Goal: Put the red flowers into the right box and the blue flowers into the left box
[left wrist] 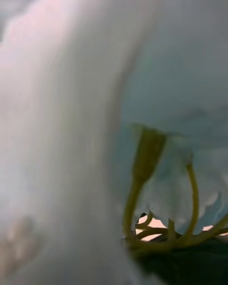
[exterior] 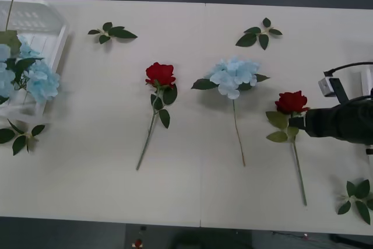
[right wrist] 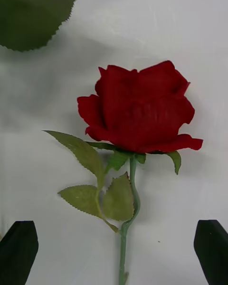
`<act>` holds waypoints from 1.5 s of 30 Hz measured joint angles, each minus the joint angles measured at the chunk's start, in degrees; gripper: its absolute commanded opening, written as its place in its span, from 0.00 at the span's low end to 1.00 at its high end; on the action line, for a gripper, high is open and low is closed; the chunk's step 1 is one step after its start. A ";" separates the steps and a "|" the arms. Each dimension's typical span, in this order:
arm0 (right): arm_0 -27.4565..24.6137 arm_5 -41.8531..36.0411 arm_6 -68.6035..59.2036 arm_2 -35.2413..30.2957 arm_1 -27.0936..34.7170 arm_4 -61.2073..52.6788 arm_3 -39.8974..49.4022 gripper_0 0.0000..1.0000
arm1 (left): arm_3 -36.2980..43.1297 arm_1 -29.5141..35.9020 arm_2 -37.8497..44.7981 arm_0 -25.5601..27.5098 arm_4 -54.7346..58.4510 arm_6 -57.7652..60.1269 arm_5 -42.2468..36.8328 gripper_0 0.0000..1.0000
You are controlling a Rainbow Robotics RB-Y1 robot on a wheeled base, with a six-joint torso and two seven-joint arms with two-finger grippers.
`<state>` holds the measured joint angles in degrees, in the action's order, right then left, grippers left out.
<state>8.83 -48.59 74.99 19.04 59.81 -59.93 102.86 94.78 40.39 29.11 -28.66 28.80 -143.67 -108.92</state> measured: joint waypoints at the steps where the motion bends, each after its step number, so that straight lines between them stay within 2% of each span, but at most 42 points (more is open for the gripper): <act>1: 0.16 0.94 0.00 0.73 0.00 0.23 -0.60 0.97 | -1.46 0.00 -0.83 0.00 -1.40 -1.31 1.65 0.00; 8: 0.65 6.79 0.00 5.03 0.00 1.45 -3.90 0.97 | -11.79 0.11 -4.53 0.00 -9.52 -1.42 12.69 0.00; 15: 5.02 11.21 0.00 11.99 -0.43 1.72 -8.88 0.97 | -21.34 4.62 -4.19 0.00 -10.17 -1.37 21.92 0.00; 22: 6.46 11.11 0.00 10.70 -5.48 3.30 -12.27 0.97 | -22.71 6.97 -4.19 0.00 -13.58 0.17 25.13 0.00; 27: 6.97 11.12 0.00 10.21 -7.88 4.04 -14.07 0.96 | -23.49 6.97 -4.45 0.00 -15.48 10.30 28.07 0.03; 28: 7.30 11.12 0.00 10.23 -8.28 4.40 -14.50 0.97 | -24.08 6.97 -4.70 0.00 -15.63 10.64 29.19 0.07; 29: 7.68 11.12 0.00 10.23 -8.56 4.64 -14.86 0.96 | -24.94 6.97 -5.09 0.00 -15.81 10.64 30.65 0.32; 30: 8.06 11.12 0.01 10.23 -8.79 4.73 -15.23 0.97 | -25.75 6.97 -5.56 0.00 -15.96 10.64 31.95 0.49; 31: 8.41 11.12 0.01 10.23 -9.02 4.74 -15.61 0.94 | -26.47 6.97 -6.00 0.00 -16.02 10.64 32.94 0.59; 32: 8.83 11.12 0.01 10.23 -9.29 4.74 -16.09 0.91 | -27.14 6.97 -6.43 0.00 -16.02 10.64 33.85 0.62; 35: 10.35 11.12 0.01 10.58 -9.98 5.16 -17.99 0.73 | -28.08 6.97 -7.36 0.00 -16.01 10.64 35.23 0.68; 36: 11.00 11.13 0.01 10.97 -10.11 5.55 -18.71 0.57 | -28.09 6.97 -7.58 0.00 -16.01 10.64 35.28 0.70; 38: 12.25 11.16 0.01 11.91 -10.12 5.98 -20.00 0.32 | -28.09 6.97 -7.89 0.00 -15.93 10.64 35.28 0.75; 40: 13.35 11.17 0.01 12.58 -10.12 6.07 -21.20 0.11 | -28.09 6.97 -7.92 0.00 -15.40 10.64 35.28 0.78; 41: 13.75 11.17 0.01 12.73 -10.12 6.07 -21.68 0.04 | -28.09 6.97 -7.92 0.00 -15.04 10.64 35.28 0.80; 42: 14.01 11.17 0.01 12.78 -10.12 6.08 -22.01 0.00 | -28.09 6.97 -7.92 0.00 -14.69 10.64 35.28 0.82; 45: 14.20 11.31 0.02 12.78 -10.12 6.31 -22.48 0.00 | -28.09 6.97 -7.91 0.00 -12.81 10.64 35.28 0.89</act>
<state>23.03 -37.28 75.00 31.82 49.68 -53.63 80.38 66.68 47.36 21.20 -28.67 15.99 -133.03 -73.64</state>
